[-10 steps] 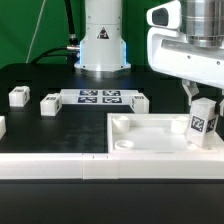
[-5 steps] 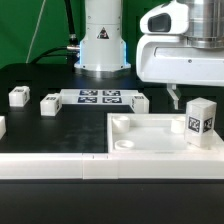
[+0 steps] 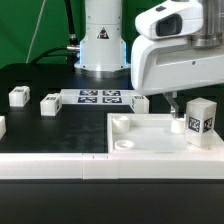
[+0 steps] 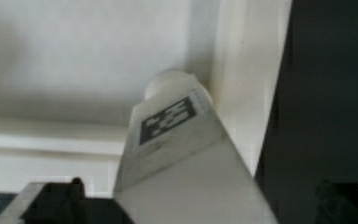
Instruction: Assemble one leg
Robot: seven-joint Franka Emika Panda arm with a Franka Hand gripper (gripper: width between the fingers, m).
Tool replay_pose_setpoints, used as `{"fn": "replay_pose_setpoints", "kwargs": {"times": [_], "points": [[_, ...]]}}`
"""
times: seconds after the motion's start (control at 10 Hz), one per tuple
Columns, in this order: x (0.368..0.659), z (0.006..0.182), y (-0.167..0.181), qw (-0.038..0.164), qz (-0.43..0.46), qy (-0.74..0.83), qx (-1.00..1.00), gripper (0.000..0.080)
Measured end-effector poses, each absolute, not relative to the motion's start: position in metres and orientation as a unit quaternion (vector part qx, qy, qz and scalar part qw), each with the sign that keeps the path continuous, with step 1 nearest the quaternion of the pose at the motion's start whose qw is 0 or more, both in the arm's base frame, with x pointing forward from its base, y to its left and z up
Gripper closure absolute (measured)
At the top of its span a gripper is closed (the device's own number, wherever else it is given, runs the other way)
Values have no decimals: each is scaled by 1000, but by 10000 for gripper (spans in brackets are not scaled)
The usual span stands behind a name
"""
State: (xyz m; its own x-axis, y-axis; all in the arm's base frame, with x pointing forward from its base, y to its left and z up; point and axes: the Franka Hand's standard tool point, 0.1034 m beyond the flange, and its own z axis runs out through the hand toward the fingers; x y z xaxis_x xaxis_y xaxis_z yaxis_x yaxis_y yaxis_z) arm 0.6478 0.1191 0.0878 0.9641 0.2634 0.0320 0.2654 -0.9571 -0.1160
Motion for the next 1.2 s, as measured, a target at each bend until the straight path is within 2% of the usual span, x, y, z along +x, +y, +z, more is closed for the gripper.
{"fn": "replay_pose_setpoints", "kwargs": {"times": [0.2,0.5,0.6,0.7,0.8,0.9,1.2], "points": [[649,88,113,59,-15,-192,-979,151],[648,86,111,59,-14,-194,-979,151],[648,86,111,59,-14,-194,-979,264],[648,85,111,59,-14,-194,-979,264],[648,85,111,59,-13,-194,-979,462],[648,85,111,59,-13,-193,-979,509],[647,84,117,64,-8,-97,-993,509]]}}
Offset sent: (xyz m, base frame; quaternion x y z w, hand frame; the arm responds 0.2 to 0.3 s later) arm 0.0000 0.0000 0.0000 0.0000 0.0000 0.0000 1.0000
